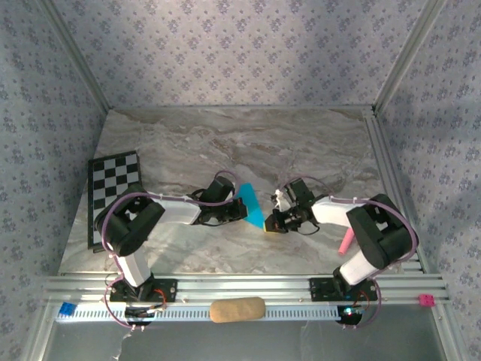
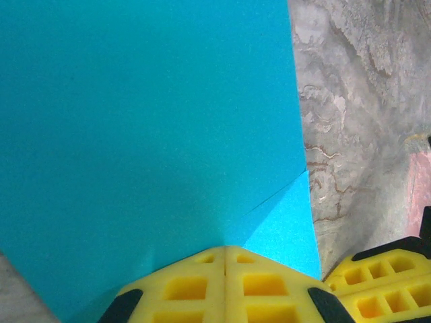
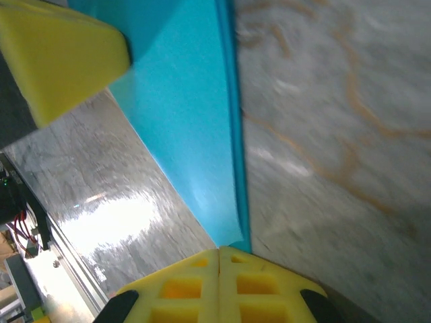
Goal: Fold a paper plane with a square sheet of paper (pick it up from the middle)
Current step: Third fold the triangle at the center of the table.
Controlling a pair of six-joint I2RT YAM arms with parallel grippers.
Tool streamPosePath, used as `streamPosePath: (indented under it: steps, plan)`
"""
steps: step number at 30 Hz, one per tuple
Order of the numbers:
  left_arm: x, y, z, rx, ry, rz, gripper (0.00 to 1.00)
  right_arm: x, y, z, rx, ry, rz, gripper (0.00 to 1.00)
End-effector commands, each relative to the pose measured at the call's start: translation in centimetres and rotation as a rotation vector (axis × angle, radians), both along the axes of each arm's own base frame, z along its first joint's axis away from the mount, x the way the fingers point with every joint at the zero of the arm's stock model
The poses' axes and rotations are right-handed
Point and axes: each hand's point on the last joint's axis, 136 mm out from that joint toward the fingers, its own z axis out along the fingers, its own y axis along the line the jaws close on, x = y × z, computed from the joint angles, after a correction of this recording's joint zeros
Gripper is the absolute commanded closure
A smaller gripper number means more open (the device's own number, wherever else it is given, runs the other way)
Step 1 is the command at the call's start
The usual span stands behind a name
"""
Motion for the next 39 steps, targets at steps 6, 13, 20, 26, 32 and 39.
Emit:
streamPosePath:
  steps: [6,13,20,26,32,39]
  plan:
    - [-0.4,2.4,-3.1,0.130,0.029,-0.015,0.98,0.0,-0.6,2.9,0.041,-0.060,-0.019,0.96]
    - [-0.1,2.2,-2.7,0.152,0.005,-0.059,0.98,2.8,1.4,4.1,0.075,-0.073,-0.035,0.96]
    - [0.1,1.8,-2.5,0.142,0.003,-0.060,0.98,3.9,3.0,2.0,0.042,-0.019,-0.033,0.95]
    - [1.1,1.3,-0.7,0.103,-0.020,-0.040,0.95,2.0,0.8,-1.7,-0.083,0.030,-0.033,1.00]
    - [2.1,0.4,3.8,0.040,-0.074,-0.035,0.92,1.4,0.7,-2.3,-0.077,0.058,-0.073,1.00]
    - [0.2,-2.1,3.5,-0.044,-0.018,-0.034,0.95,1.9,0.8,-2.3,-0.078,0.065,-0.109,1.00]
